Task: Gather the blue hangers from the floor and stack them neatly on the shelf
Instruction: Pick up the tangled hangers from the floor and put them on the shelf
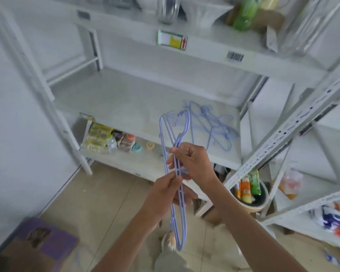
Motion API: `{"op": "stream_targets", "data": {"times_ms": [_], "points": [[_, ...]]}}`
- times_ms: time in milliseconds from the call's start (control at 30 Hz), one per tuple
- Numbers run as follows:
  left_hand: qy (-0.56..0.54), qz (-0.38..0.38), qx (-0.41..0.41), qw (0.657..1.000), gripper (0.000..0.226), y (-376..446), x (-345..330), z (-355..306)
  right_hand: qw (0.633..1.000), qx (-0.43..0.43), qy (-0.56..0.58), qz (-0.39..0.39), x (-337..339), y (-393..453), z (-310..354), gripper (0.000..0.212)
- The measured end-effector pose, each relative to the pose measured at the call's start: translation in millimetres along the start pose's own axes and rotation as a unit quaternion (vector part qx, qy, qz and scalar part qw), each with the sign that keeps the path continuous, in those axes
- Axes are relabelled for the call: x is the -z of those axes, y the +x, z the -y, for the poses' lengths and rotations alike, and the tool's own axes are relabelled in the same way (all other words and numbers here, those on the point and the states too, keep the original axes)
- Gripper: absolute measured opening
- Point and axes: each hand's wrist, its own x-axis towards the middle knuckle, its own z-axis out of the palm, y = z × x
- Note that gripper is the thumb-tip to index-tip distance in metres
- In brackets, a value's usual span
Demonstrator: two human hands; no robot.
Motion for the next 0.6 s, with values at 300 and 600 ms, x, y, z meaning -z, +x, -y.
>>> {"op": "stream_targets", "data": {"times_ms": [300, 600], "points": [[0.022, -0.116, 0.039, 0.992, 0.033, 145.1, 5.9, 15.8, 0.993, -0.042, 0.016, -0.113, 92.6, 137.4, -86.2, 0.02], [0.021, -0.137, 0.056, 0.989, 0.033, 272.0, 4.1, 27.1, 0.9, -0.129, 0.382, -0.165, 207.0, 245.1, -167.2, 0.028]]}}
